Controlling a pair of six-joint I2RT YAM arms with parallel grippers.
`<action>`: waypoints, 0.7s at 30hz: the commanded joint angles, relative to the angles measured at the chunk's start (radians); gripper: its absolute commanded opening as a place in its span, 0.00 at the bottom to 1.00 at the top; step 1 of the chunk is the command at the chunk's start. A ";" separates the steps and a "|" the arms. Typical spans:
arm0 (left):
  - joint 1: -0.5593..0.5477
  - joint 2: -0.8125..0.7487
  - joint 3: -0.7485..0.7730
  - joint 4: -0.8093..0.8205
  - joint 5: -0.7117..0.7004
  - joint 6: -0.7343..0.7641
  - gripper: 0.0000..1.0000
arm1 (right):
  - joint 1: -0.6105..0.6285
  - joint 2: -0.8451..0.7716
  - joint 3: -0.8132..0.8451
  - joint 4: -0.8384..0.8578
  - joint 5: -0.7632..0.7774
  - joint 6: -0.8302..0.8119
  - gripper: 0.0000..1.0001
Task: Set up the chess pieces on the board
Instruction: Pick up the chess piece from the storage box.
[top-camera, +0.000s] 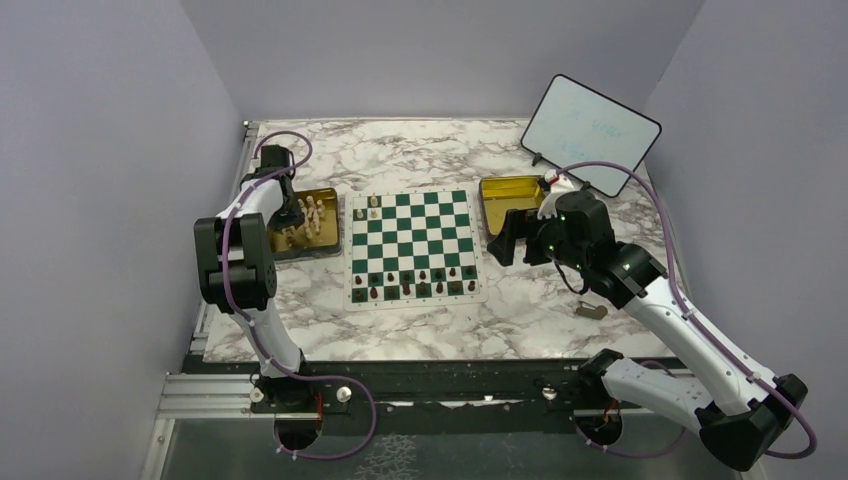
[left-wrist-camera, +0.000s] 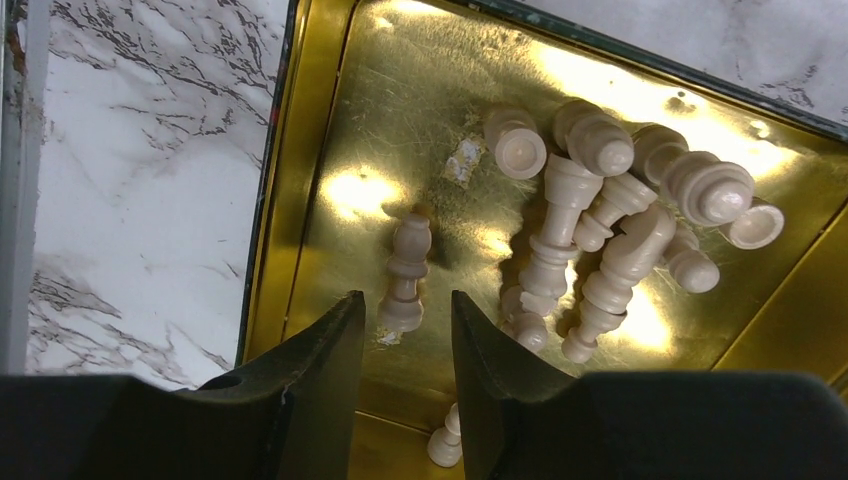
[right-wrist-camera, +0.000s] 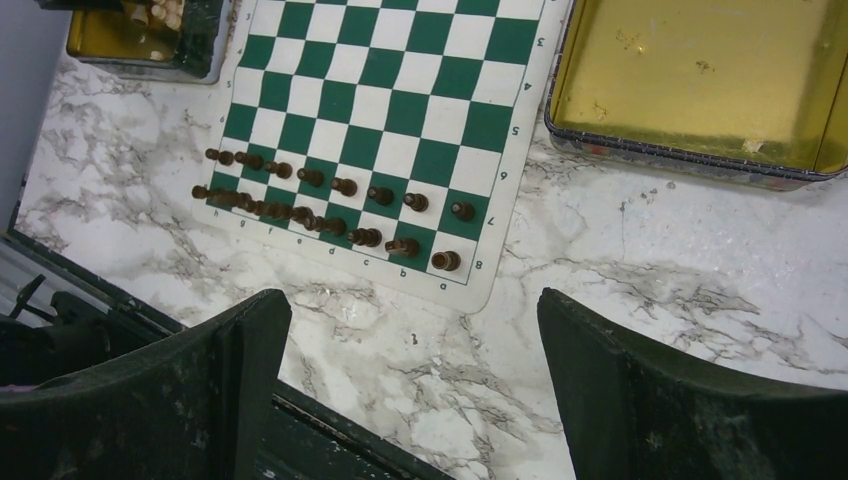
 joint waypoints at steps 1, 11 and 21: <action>0.015 0.022 0.022 0.020 0.009 0.016 0.39 | 0.006 -0.004 0.006 0.007 -0.002 -0.008 1.00; 0.018 0.061 0.009 0.044 0.054 0.026 0.36 | 0.006 -0.025 0.001 -0.016 0.035 -0.001 1.00; 0.018 0.053 0.013 0.043 0.071 0.037 0.18 | 0.006 -0.028 0.003 -0.019 0.030 0.011 1.00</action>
